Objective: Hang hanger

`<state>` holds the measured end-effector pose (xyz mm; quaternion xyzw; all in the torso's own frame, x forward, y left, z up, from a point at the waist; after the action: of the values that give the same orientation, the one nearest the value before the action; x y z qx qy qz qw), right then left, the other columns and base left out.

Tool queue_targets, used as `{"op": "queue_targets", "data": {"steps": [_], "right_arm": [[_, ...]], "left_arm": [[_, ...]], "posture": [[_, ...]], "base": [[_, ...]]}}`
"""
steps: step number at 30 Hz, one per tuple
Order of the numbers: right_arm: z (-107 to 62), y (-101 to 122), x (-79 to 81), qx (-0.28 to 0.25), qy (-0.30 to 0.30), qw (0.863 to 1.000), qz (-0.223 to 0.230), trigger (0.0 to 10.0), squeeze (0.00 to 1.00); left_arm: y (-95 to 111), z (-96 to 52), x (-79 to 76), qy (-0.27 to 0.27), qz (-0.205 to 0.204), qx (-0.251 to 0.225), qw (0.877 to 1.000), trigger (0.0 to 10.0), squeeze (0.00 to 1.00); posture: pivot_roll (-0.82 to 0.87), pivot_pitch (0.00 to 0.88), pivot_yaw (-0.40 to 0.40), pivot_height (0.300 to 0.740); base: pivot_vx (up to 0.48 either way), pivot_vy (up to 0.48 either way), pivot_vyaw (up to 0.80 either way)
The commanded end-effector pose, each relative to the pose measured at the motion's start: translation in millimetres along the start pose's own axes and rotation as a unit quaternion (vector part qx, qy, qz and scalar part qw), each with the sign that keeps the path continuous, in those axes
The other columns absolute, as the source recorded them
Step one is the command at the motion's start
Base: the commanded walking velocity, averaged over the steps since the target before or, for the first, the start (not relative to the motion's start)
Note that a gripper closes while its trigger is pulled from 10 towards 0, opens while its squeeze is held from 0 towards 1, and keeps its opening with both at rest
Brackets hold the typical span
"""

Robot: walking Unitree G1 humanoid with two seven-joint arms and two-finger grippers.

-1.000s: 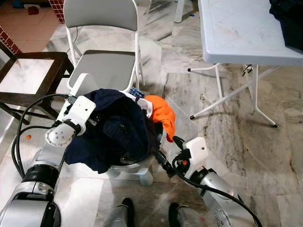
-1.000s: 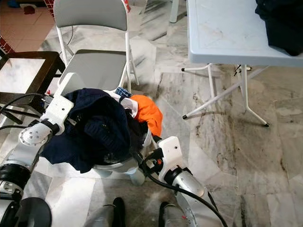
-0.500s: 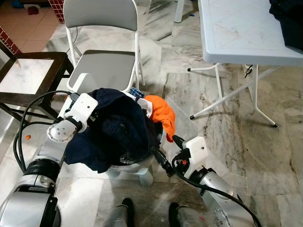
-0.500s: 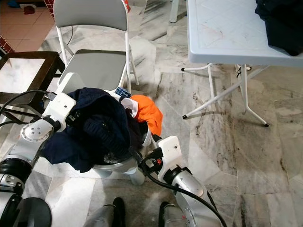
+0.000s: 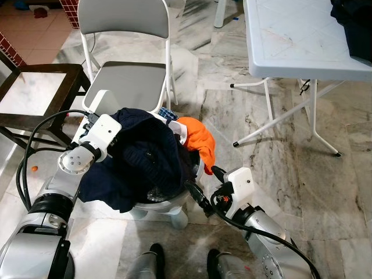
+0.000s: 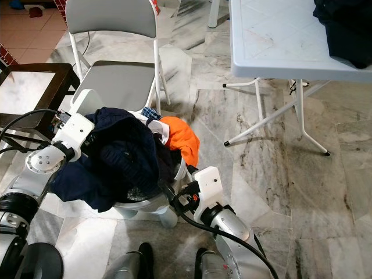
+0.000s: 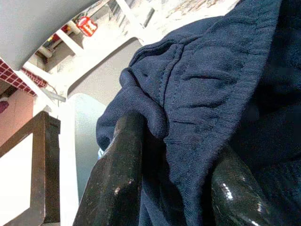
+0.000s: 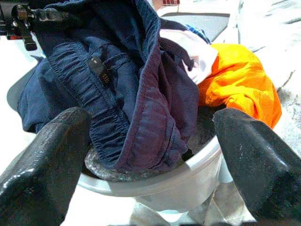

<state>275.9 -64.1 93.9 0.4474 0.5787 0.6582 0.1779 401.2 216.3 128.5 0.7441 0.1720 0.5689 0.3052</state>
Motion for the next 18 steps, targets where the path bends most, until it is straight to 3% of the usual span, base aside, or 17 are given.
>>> {"op": "queue_targets", "data": {"steps": [1,5,15,18], "right_arm": [[-0.8,-6,-0.2,0.008,-0.001,1.000,0.004,10.0,0.00],[-1.0,-6,-0.8,0.009,0.000,1.000,0.004,10.0,0.00],[-0.8,-7,-0.6,0.011,0.000,1.000,0.002,10.0,0.00],[-0.7,-7,-0.2,0.011,0.000,1.000,0.004,10.0,0.00]], "left_arm": [[-6,-3.4,7.3,0.004,0.003,0.009,1.000,0.0,0.00],[-3,-3.2,10.2,0.012,0.005,0.003,1.000,0.0,0.00],[4,-3.8,20.4,0.047,0.052,-0.008,0.998,0.0,0.00],[9,-5.7,30.1,0.082,0.090,-0.009,0.993,0.0,0.00]], "posture": [[-0.04,0.243,0.050,0.740],[-0.04,0.242,0.049,0.740],[-0.04,0.243,0.045,0.740],[-0.04,0.245,0.049,0.740]], "base": [[0.000,0.000,0.00],[0.000,0.000,0.00],[0.000,0.000,0.00],[0.000,0.000,0.00]]}}
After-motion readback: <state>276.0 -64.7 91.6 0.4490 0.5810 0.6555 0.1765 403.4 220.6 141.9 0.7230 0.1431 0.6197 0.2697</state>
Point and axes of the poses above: a point about 5 cm out from each wrist's last joint towards the gripper, its own z axis pointing out of the wrist towards the gripper, its own y axis along the axis of the wrist's last joint, x = y × z, the point moved 4 cm from there along z, pointing out of the wrist towards the gripper, and after that the axes turned 15 degrees about z, right-handed, at the moved point
